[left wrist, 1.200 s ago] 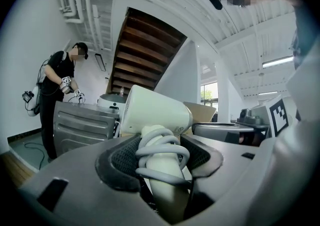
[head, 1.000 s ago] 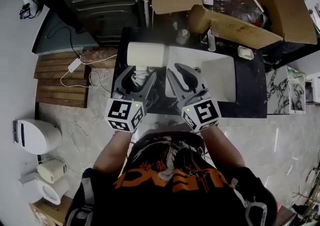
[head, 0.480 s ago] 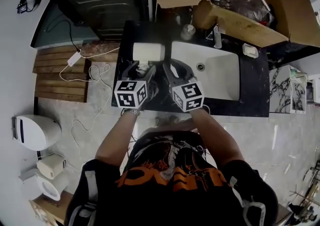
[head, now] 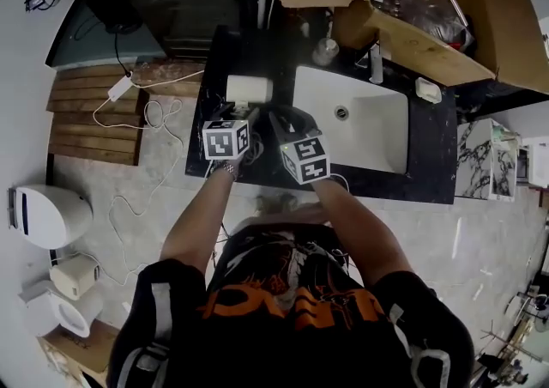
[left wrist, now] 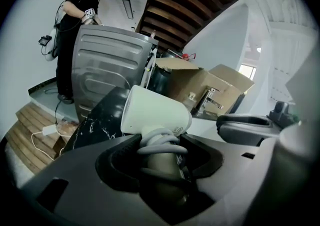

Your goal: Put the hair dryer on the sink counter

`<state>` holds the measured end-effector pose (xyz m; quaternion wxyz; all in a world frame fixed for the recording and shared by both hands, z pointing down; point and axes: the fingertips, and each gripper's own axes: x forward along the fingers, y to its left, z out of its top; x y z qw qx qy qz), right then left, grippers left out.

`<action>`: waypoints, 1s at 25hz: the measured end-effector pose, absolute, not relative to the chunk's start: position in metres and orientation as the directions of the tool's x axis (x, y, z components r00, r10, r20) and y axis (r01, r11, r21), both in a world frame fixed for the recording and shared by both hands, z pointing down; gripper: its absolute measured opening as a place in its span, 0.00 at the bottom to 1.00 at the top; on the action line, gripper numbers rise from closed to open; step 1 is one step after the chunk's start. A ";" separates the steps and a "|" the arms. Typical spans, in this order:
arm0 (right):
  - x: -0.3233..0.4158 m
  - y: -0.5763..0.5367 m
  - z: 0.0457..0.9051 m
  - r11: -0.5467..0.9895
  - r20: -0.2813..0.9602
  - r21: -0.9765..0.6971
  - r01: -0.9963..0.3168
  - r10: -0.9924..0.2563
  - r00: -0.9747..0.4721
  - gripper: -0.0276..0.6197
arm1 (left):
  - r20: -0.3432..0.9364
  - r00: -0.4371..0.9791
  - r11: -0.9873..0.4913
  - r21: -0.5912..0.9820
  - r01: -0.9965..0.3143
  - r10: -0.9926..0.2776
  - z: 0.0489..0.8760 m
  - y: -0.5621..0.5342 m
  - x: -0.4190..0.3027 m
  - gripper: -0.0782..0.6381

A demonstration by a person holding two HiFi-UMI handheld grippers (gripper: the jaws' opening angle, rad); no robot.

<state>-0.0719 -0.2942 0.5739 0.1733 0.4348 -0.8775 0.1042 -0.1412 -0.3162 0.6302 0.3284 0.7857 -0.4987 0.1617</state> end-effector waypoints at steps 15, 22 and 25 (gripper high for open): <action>-0.073 -0.289 0.564 0.615 0.386 -0.040 -0.787 -0.717 -0.580 0.19 | 0.650 0.431 -0.300 0.309 -0.903 -0.626 0.658 -0.326 -0.147 0.54; -0.071 -0.292 0.556 0.612 0.370 -0.040 -0.790 -0.725 -0.580 0.19 | 0.627 0.401 -0.351 0.209 -0.913 -0.668 0.640 -0.324 -0.142 0.64; -0.074 -0.290 0.556 0.614 0.369 -0.047 -0.788 -0.723 -0.585 0.19 | 0.571 0.388 -0.373 0.149 -0.916 -0.724 0.621 -0.326 -0.144 0.64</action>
